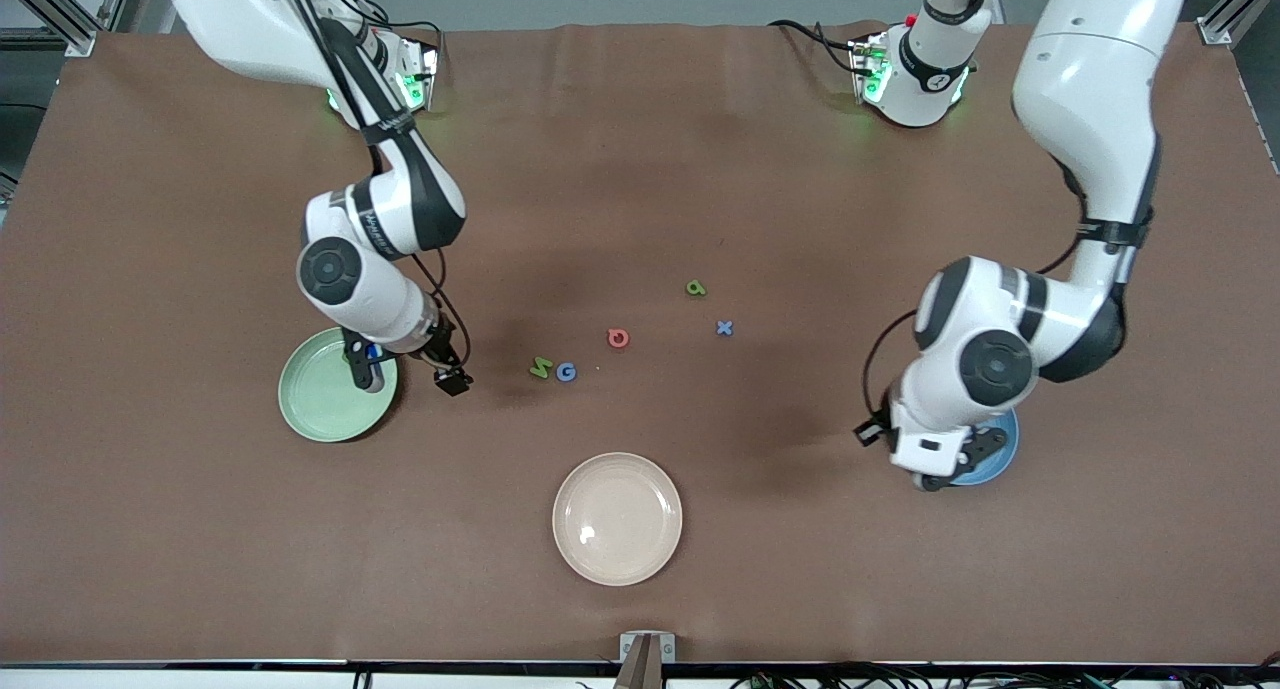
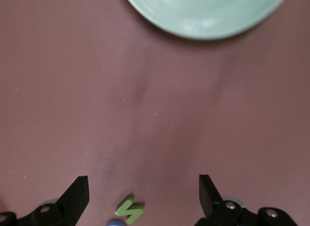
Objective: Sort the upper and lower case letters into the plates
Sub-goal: 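Carry the green n to the blue plate while the right gripper reaches M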
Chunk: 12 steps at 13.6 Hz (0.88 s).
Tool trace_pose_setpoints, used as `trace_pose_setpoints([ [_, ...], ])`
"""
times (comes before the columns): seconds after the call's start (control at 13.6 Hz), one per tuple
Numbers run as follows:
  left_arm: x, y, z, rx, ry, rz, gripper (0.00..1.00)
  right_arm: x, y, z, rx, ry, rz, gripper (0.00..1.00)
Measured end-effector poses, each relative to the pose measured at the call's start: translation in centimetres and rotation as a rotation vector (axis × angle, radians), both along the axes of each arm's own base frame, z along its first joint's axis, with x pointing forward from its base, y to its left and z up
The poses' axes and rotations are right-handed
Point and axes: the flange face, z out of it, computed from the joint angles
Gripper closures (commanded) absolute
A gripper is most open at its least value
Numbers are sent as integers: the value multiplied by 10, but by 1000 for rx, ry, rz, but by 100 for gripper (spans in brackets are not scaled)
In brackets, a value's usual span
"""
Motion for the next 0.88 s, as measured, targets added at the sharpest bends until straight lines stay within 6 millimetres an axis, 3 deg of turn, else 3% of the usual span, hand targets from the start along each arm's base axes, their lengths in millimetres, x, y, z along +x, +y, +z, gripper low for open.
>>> trace_pose_setpoints([
  [0.15,-2,45,-19,-2,45,-54,80,-2,19,-20,-10,18,-108,0],
  [0.22,-3,65,-27,-6,64,-74,65,-2,30,-29,-15,28,-156,0],
  [0.29,-5,82,-34,-11,79,-88,28,-2,42,-36,-19,35,-196,0],
  [0.37,-7,95,-39,-14,89,-96,1,-2,53,-42,-22,40,-226,0],
  [0.59,-8,99,-40,-18,93,-102,0,-2,80,-56,-28,47,-286,1],
  [0.88,-9,59,-15,-33,64,-94,0,-6,100,-76,-42,58,-300,8],
])
